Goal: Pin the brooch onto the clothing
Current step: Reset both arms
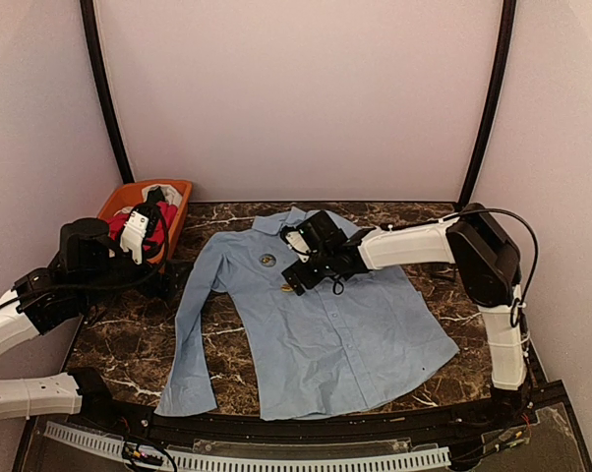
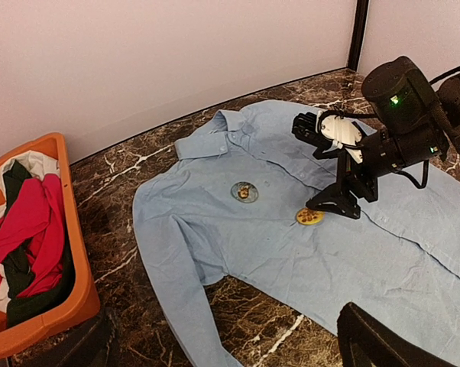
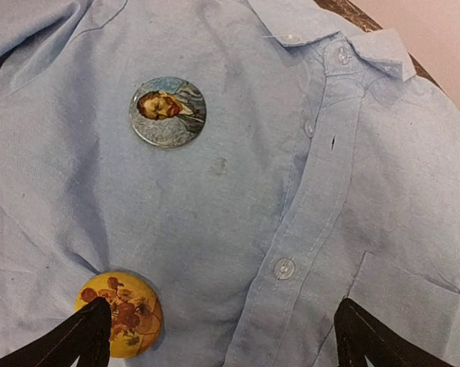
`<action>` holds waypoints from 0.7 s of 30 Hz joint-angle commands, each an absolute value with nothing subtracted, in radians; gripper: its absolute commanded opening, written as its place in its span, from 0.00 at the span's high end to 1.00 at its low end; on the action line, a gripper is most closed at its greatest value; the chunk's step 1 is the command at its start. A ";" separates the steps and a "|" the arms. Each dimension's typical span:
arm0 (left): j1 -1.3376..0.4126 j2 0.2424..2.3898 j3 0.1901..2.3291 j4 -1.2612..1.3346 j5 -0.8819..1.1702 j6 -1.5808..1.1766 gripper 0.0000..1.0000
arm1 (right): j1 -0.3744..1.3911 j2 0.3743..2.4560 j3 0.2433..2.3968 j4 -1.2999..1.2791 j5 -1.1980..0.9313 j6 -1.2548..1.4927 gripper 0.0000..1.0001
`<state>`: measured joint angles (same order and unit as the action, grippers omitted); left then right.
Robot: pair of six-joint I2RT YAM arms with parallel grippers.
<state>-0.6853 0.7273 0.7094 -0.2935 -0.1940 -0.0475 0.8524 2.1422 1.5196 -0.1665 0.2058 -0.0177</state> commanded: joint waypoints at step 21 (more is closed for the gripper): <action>-0.681 0.774 0.732 -0.354 -0.237 -0.066 0.01 | 0.854 1.669 1.293 -0.287 0.098 0.009 0.01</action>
